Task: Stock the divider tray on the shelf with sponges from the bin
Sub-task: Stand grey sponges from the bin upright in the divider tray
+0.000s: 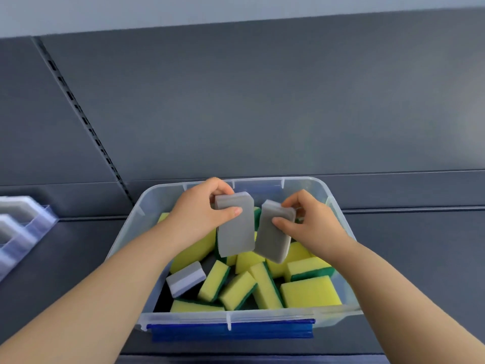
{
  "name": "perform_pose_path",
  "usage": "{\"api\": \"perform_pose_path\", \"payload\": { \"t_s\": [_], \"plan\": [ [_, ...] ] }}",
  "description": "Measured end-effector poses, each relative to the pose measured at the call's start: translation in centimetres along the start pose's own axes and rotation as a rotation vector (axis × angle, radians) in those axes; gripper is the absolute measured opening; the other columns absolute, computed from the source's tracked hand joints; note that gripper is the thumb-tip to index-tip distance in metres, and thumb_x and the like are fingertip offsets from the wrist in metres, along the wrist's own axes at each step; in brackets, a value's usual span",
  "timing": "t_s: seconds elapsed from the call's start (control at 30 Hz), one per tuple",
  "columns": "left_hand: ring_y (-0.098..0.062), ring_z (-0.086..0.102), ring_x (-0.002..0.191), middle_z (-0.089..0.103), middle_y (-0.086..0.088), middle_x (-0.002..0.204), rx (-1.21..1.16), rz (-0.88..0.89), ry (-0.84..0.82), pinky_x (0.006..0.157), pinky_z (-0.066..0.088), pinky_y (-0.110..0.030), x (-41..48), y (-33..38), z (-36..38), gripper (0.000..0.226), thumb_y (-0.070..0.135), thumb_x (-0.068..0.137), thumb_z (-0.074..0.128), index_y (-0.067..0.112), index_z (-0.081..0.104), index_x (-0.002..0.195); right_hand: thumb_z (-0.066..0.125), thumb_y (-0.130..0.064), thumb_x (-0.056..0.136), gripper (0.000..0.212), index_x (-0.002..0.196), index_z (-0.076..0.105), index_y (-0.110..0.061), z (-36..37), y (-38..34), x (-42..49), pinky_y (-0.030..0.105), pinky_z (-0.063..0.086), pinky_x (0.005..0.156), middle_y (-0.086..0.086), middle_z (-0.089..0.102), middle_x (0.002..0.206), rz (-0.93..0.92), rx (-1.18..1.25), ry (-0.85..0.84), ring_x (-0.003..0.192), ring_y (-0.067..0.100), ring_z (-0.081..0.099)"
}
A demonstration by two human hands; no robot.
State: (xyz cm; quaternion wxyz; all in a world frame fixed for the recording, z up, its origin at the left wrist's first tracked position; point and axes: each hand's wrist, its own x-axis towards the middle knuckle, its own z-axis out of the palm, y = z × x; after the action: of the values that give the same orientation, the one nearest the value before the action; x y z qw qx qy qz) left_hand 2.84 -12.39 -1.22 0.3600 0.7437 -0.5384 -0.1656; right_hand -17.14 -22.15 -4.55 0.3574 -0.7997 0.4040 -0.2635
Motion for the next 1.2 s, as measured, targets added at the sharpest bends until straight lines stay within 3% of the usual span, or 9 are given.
{"api": "perform_pose_path", "payload": {
  "t_s": [0.17, 0.27, 0.43, 0.5, 0.7, 0.87, 0.93, 1.03, 1.2],
  "plan": [
    [0.002, 0.054, 0.096, 0.057, 0.021, 0.103, 0.115, 0.071, 0.099, 0.082, 0.042, -0.012, -2.7, 1.5, -2.2, 0.036, 0.027, 0.076, 0.075, 0.035, 0.058, 0.107, 0.070, -0.026, 0.079, 0.026, 0.095, 0.050, -0.026, -1.1, -2.5, -0.8, 0.018, 0.050, 0.056, -0.004, 0.058, 0.096, -0.106, -0.024, 0.037, 0.082, 0.010, 0.057],
    [0.005, 0.047, 0.091, 0.051, 0.021, 0.103, 0.255, 0.160, 0.142, 0.081, 0.033, -0.003, -5.7, 1.4, -4.8, 0.044, 0.027, 0.078, 0.072, 0.031, 0.057, 0.119, 0.070, -0.023, 0.078, 0.033, 0.095, 0.042, -0.032, 0.0, -5.7, -2.3, 0.027, 0.053, 0.069, -0.008, 0.056, 0.097, -0.253, -0.086, 0.080, 0.086, 0.011, 0.057],
    [0.000, 0.046, 0.091, 0.051, 0.010, 0.108, 0.386, 0.257, 0.265, 0.081, 0.029, -0.001, -13.0, -1.7, -11.0, 0.046, 0.019, 0.079, 0.071, 0.026, 0.057, 0.122, 0.068, -0.014, 0.075, 0.052, 0.118, 0.044, -0.030, 4.9, -12.5, -6.6, 0.001, 0.034, 0.080, -0.013, 0.047, 0.100, -0.508, -0.107, 0.075, 0.087, -0.005, 0.041],
    [-0.006, 0.048, 0.088, 0.050, 0.010, 0.109, 0.417, 0.252, 0.303, 0.079, 0.030, -0.005, -16.9, -4.0, -13.9, 0.044, 0.021, 0.080, 0.070, 0.025, 0.056, 0.122, 0.065, -0.017, 0.074, 0.055, 0.123, 0.045, -0.030, 8.2, -15.4, -8.9, 0.000, 0.032, 0.079, -0.012, 0.046, 0.101, -0.575, -0.107, 0.042, 0.085, -0.003, 0.042],
    [0.007, 0.044, 0.092, 0.048, 0.014, 0.108, 0.389, 0.060, 0.351, 0.084, 0.023, 0.005, -30.2, -13.3, -21.8, 0.046, 0.028, 0.075, 0.063, 0.024, 0.061, 0.121, 0.059, -0.021, 0.075, 0.050, 0.121, 0.048, -0.036, 21.5, -23.0, -16.5, 0.001, 0.031, 0.080, -0.010, 0.048, 0.104, -0.648, -0.057, -0.115, 0.089, -0.006, 0.045],
    [0.002, 0.045, 0.094, 0.046, 0.017, 0.108, 0.378, -0.127, 0.389, 0.083, 0.024, 0.004, -38.7, -20.4, -26.0, 0.048, 0.031, 0.075, 0.063, 0.021, 0.060, 0.122, 0.060, -0.019, 0.083, 0.047, 0.124, 0.046, -0.036, 30.3, -27.2, -20.5, 0.008, 0.038, 0.078, -0.016, 0.043, 0.109, -0.604, -0.040, -0.294, 0.092, 0.003, 0.047],
    [0.005, 0.043, 0.093, 0.044, 0.019, 0.107, 0.351, -0.165, 0.400, 0.083, 0.023, 0.005, -40.7, -21.9, -27.5, 0.048, 0.030, 0.075, 0.063, 0.017, 0.061, 0.121, 0.061, -0.017, 0.084, 0.048, 0.126, 0.045, -0.035, 32.4, -28.7, -21.3, 0.007, 0.037, 0.080, -0.022, 0.041, 0.110, -0.577, -0.039, -0.356, 0.098, -0.002, 0.045],
    [0.002, 0.043, 0.094, 0.047, 0.020, 0.107, 0.366, -0.193, 0.447, 0.085, 0.020, 0.007, -42.4, -24.2, -29.5, 0.046, 0.024, 0.072, 0.068, 0.015, 0.064, 0.116, 0.062, -0.015, 0.082, 0.044, 0.123, 0.050, -0.029, 35.1, -30.6, -20.8, -0.001, 0.030, 0.080, -0.026, 0.041, 0.109, -0.593, -0.055, -0.352, 0.100, -0.013, 0.043],
    [-0.005, 0.044, 0.098, 0.050, 0.014, 0.104, 0.415, -0.218, 0.533, 0.089, 0.015, 0.008, -42.5, -28.0, -33.2, 0.043, 0.021, 0.068, 0.073, 0.015, 0.068, 0.110, 0.067, -0.021, 0.079, 0.039, 0.115, 0.054, -0.032, 38.7, -34.2, -17.5, 0.004, 0.035, 0.084, -0.023, 0.052, 0.105, -0.583, -0.009, -0.317, 0.100, -0.005, 0.049]
  ]
}}
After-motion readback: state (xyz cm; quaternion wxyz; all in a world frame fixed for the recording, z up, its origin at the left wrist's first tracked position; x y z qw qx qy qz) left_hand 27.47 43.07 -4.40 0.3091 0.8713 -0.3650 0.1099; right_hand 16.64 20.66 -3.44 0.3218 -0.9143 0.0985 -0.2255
